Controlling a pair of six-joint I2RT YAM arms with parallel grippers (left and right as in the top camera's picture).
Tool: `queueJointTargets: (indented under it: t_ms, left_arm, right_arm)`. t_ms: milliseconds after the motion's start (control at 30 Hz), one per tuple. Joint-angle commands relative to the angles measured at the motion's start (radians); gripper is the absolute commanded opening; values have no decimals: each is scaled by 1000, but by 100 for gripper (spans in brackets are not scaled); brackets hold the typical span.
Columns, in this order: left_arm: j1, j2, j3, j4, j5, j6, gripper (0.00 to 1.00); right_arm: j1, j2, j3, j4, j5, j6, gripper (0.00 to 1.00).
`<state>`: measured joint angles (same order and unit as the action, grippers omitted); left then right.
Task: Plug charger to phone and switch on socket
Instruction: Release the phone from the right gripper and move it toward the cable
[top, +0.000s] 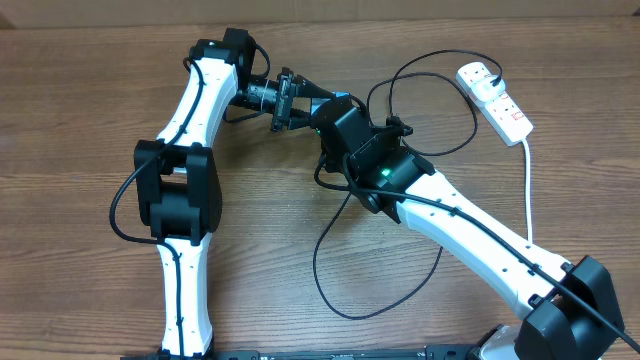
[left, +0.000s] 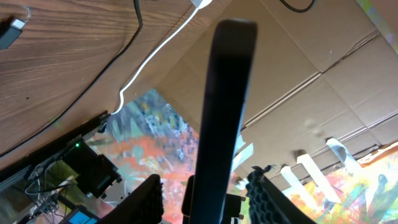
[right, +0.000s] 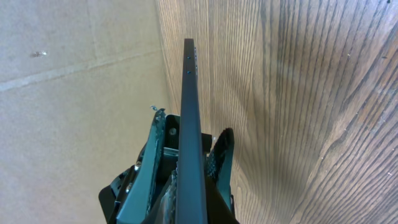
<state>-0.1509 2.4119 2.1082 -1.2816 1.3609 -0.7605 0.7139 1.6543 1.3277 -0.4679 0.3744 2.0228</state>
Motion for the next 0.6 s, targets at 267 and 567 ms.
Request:
queueJointTargets:
  t_ms: [267, 567]
  left_arm:
    - [-6, 0, 23, 0, 18, -52, 35]
    - [-6, 0, 23, 0, 19, -52, 19]
  right_arm:
    - [-2, -11, 27, 16, 6, 115, 4]
    - [-2, -10, 27, 18, -3, 128, 7]
